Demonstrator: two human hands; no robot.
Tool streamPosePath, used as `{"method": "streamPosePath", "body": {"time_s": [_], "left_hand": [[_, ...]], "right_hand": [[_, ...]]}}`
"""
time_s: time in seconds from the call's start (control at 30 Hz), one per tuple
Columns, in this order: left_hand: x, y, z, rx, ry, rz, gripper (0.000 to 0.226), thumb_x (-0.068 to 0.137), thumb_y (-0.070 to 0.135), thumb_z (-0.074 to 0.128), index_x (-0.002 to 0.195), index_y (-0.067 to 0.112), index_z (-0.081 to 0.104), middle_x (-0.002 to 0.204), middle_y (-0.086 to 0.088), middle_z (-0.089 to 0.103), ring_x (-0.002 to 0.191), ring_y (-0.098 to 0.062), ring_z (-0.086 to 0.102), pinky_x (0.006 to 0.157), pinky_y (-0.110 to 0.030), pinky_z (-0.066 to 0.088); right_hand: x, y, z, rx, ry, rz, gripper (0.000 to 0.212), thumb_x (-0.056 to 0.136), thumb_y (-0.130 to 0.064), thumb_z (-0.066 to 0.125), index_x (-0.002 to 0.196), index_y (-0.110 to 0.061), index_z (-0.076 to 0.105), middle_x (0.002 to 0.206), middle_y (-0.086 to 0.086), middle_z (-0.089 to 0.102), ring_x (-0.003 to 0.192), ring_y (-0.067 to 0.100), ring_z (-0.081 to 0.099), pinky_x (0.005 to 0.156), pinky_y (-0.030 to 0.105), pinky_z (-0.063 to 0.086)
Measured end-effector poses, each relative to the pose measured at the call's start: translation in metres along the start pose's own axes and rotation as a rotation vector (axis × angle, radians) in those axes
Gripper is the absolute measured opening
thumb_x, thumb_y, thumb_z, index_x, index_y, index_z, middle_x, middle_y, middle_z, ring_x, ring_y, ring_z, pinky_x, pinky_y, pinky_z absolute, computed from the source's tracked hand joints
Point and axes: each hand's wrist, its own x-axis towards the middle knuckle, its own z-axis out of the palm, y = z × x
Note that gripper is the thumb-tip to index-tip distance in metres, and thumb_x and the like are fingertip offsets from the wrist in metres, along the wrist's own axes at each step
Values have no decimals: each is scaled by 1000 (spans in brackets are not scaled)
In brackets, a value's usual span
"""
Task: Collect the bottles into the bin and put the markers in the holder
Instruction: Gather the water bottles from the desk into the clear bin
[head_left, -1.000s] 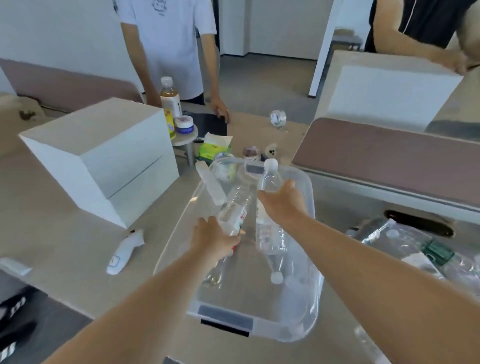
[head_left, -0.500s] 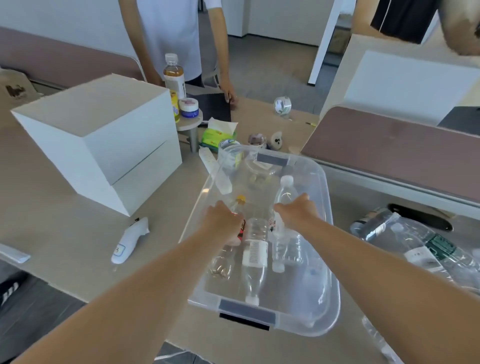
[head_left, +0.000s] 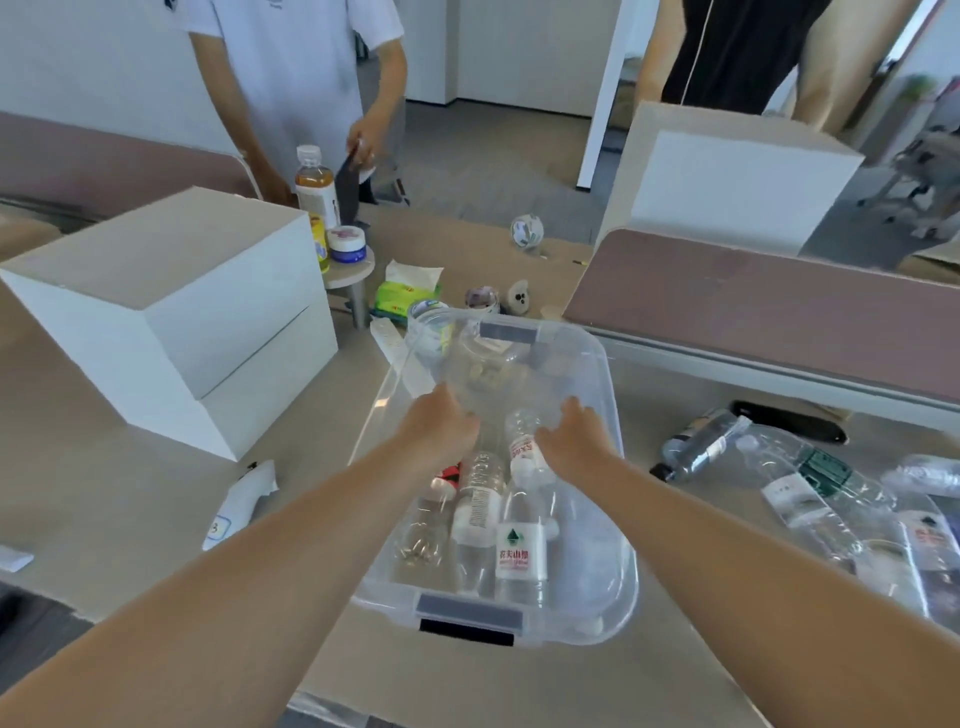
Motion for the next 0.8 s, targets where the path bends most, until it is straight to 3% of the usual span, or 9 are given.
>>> {"method": "streamPosePath", "body": {"time_s": [0.13, 0.23, 0.33, 0.43, 0.47, 0.53, 0.63, 0.7, 0.8], "left_hand": [[-6, 61, 13, -16, -56, 122, 28, 93, 23, 50, 118, 13, 55, 125, -11, 56, 118, -30, 54, 90, -31, 42], [-15, 109, 36, 25, -109, 233, 47, 93, 25, 49, 137, 7, 43, 135, -12, 53, 121, -30, 52, 95, -33, 42], [-28, 149, 67, 42, -144, 340, 47, 94, 26, 49, 138, 11, 43, 134, -11, 53, 118, -28, 54, 94, -33, 44], [-44, 179, 107, 6, -194, 387, 41, 95, 25, 47, 134, 13, 45, 114, -3, 58, 88, -16, 56, 70, -26, 43], [-49, 185, 121, -8, -207, 397, 37, 94, 25, 48, 129, 12, 48, 104, -1, 57, 75, -12, 52, 60, -25, 39], [-57, 191, 151, -7, -239, 412, 32, 92, 27, 51, 120, 12, 51, 105, -3, 59, 74, -17, 54, 56, -25, 37], [-67, 184, 187, 50, -274, 400, 40, 91, 23, 52, 130, 14, 47, 123, -8, 55, 106, -29, 58, 77, -30, 45], [-68, 173, 202, 109, -273, 374, 44, 91, 23, 52, 133, 15, 45, 130, -10, 49, 114, -30, 55, 86, -33, 45], [-60, 156, 215, 161, -244, 313, 46, 91, 23, 53, 135, 13, 44, 132, -12, 46, 114, -29, 54, 83, -29, 42]], "right_hand": [[-18, 17, -69, 66, 183, -65, 41, 92, -15, 47, 132, -6, 47, 125, 14, 56, 84, 24, 50, 67, 27, 40], [-34, 54, -112, 92, 297, 36, 40, 89, -15, 48, 129, -8, 50, 122, 12, 57, 83, 24, 54, 64, 27, 43], [-52, 106, -141, 94, 353, 187, 32, 90, -18, 50, 120, -8, 53, 110, 11, 58, 79, 25, 50, 65, 27, 40], [-71, 159, -149, 130, 339, 325, 12, 89, -22, 50, 85, -12, 53, 79, 4, 57, 61, 20, 50, 50, 24, 37], [-75, 176, -145, 125, 321, 368, 14, 88, -26, 52, 84, -13, 54, 77, 4, 59, 60, 19, 51, 47, 23, 36], [-80, 208, -129, 118, 260, 446, 31, 84, -30, 58, 109, -12, 58, 90, 8, 65, 65, 20, 56, 46, 22, 39], [-84, 245, -90, 117, 113, 515, 65, 80, -34, 65, 136, -13, 42, 121, 13, 56, 90, 25, 60, 69, 31, 54], [-88, 264, -63, 70, 42, 523, 76, 77, -42, 68, 141, -15, 36, 135, 11, 43, 118, 28, 50, 93, 37, 48], [-96, 286, -24, -66, -114, 523, 87, 71, -49, 72, 142, -21, 30, 138, 7, 35, 131, 27, 35, 100, 39, 40]]}}
